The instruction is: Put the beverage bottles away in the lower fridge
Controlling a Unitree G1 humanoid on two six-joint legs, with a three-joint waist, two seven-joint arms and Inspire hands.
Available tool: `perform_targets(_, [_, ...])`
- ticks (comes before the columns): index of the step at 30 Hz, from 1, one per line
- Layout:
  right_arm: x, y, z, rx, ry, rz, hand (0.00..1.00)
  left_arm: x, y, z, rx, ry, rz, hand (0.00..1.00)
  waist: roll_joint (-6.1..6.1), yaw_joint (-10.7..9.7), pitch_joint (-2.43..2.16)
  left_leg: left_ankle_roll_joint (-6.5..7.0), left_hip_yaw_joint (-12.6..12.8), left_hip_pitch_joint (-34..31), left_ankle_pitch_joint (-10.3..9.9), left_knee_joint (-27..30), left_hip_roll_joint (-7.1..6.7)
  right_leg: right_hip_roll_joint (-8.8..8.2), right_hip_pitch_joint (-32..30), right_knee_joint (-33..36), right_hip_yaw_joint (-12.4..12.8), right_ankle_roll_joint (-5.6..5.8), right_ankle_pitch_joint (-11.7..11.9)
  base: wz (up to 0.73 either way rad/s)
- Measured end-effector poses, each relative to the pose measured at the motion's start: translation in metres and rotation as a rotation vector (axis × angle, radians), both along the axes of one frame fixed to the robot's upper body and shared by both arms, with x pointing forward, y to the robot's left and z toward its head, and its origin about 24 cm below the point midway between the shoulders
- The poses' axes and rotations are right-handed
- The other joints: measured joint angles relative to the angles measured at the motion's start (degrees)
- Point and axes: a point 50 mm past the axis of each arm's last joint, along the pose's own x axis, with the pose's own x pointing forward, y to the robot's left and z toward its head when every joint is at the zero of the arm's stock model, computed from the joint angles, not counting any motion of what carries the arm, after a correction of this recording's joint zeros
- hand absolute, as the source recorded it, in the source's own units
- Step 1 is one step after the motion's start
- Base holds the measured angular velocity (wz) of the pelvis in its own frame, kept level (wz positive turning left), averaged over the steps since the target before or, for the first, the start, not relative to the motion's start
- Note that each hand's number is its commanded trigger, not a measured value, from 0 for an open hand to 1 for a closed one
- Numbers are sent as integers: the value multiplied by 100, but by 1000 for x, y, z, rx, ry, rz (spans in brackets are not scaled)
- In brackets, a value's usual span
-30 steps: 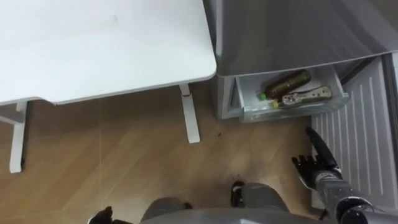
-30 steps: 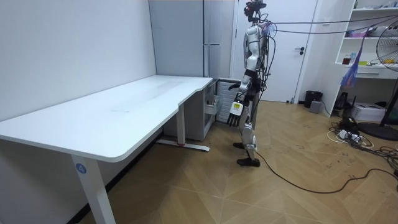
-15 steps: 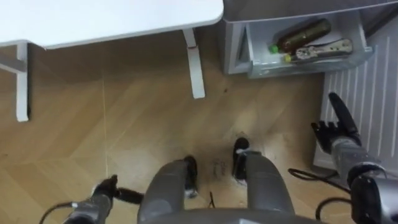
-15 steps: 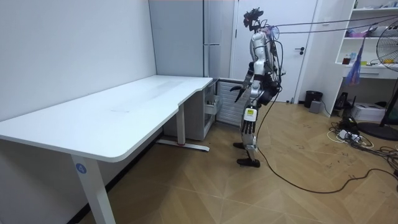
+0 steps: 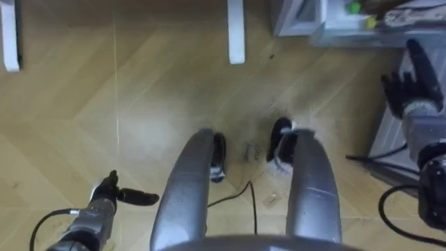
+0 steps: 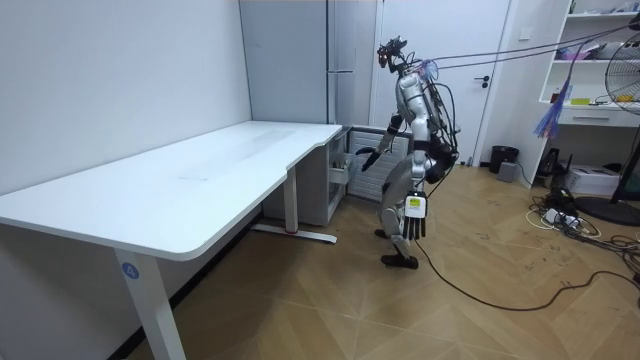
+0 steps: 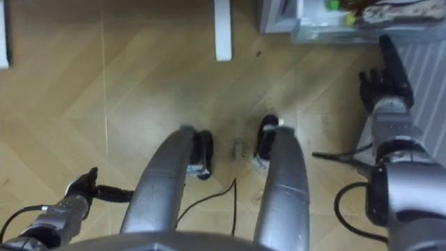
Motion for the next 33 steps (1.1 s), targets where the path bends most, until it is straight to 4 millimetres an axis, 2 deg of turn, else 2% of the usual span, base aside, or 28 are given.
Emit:
perform_targets(2, [7, -3, 11, -16, -50, 10, 0, 1, 3, 2, -3, -10, 20, 0, -2, 7, 1, 7, -13, -226, -102, 285, -78, -97, -225, 301, 8, 15, -123, 22])
perform_targets(4, [16, -7, 25, -51, -81, 30, 0, 3, 7, 5, 7, -29, 7, 0, -38, 8, 11, 41, -17, -541, -151, 540, -95, -180, -527, 554, 23, 43, -190, 16])
perform_targets(7, [13, -17, 31, -96, -74, 54, 0, 4, 10, 7, 13, -41, 0, 0, -103, -10, 41, 80, -16, -845, -170, 759, -164, -249, -817, 750, 60, 74, -243, 8])
perform_targets(12, [9, -27, 36, -132, -62, 53, 0, 2, 10, 7, 7, -33, -2, 0, -124, -19, 52, 122, -10, -1083, -179, 942, -269, -444, -1064, 982, 85, 129, -278, 7])
perform_targets(17, [10, -30, 40, -167, -42, 64, 0, 0, 13, 10, 2, -49, -17, 0, -187, 0, 67, 139, 21, -1212, -189, 1059, -268, -537, -1210, 1110, 116, 116, -301, 2])
perform_targets(23, [17, -28, 49, -251, 35, 131, 0, -25, 30, 15, 32, -37, -29, 0, -273, -7, 87, 105, -17, -1194, -171, 1063, -255, -577, -1189, 1119, 50, 82, -318, 0])
perform_targets(26, [18, -30, 55, -285, 79, 159, 0, -41, 35, 13, 44, -6, -19, 0, -275, -10, 88, 92, -9, -1189, -163, 1112, -275, -717, -1186, 1210, -39, 33, -347, 2])
perform_targets(28, [18, -30, 56, -302, 115, 161, 0, -56, 40, 15, 63, 12, -15, 0, -302, 2, 103, 79, -13, -1189, -179, 1213, -280, -876, -1182, 1342, -125, -23, -411, 8])
perform_targets(33, [21, -26, 55, -314, 164, 174, 0, -74, 47, 17, 77, 39, 13, 0, -347, 17, 121, 23, -98, -1192, -283, 1568, -268, -942, -1179, 1733, -140, -80, -590, 8])
